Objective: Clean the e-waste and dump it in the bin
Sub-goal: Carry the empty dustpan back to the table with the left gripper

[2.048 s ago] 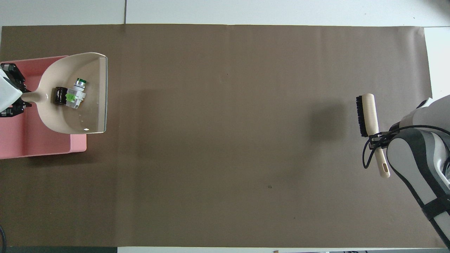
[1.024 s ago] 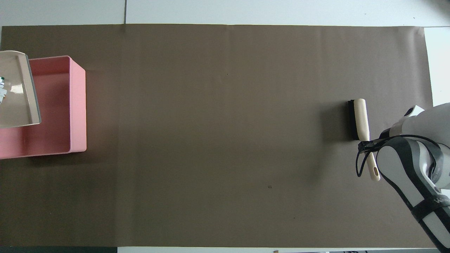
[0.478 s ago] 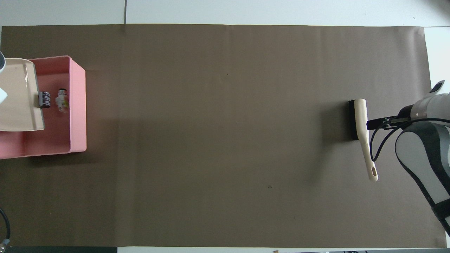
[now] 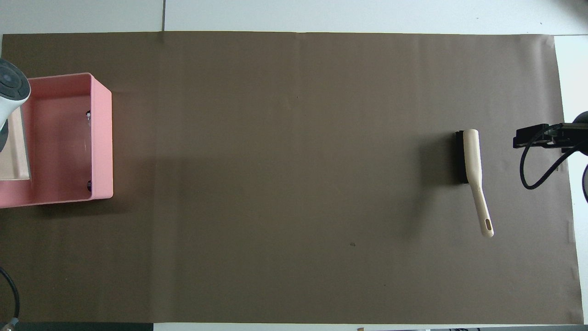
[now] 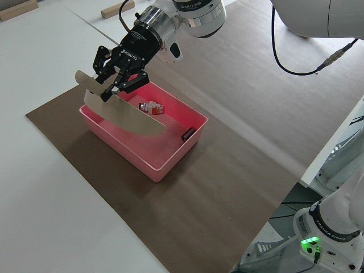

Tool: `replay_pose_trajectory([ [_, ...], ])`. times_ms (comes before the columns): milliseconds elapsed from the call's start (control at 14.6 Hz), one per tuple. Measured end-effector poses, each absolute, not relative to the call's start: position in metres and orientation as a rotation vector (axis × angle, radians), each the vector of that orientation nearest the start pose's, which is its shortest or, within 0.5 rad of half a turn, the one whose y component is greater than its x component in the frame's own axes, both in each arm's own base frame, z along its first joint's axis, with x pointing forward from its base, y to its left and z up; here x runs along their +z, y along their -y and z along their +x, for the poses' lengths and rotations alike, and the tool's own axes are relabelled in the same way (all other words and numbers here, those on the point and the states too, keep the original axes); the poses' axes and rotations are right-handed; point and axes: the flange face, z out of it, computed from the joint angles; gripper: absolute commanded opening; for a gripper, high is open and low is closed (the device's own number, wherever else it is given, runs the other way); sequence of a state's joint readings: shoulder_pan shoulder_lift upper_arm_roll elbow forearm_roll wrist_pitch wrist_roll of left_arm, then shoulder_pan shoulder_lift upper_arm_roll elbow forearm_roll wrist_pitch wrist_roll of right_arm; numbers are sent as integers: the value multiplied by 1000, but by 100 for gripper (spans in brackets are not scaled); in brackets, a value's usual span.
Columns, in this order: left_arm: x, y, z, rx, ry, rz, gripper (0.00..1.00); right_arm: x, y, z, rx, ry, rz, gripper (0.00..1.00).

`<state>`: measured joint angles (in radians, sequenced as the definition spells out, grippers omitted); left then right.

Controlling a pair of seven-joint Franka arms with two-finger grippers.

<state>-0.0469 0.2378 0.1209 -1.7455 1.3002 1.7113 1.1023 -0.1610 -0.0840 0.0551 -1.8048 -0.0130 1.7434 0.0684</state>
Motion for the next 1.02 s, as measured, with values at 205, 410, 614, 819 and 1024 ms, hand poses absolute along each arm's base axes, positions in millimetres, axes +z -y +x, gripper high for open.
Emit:
replay_pose_trajectory([
  [205, 489, -117, 615, 1076, -1286, -1452, 0, 617, 46, 527, 18, -376, -3138, 100],
  [410, 509, -99, 612, 1065, -1324, -1435, 0, 630, 38, 526, 27, -369, -3137, 100],
  [614, 530, -81, 604, 1008, -1449, -1528, 0, 624, 34, 530, 46, -349, -3135, 100],
  [819, 545, -58, 596, 891, -1607, -1666, 0, 622, 22, 532, 51, -310, -3142, 100],
  [1024, 538, -23, 587, 808, -1725, -1790, 0, 623, 18, 532, 52, -298, -3144, 100],
])
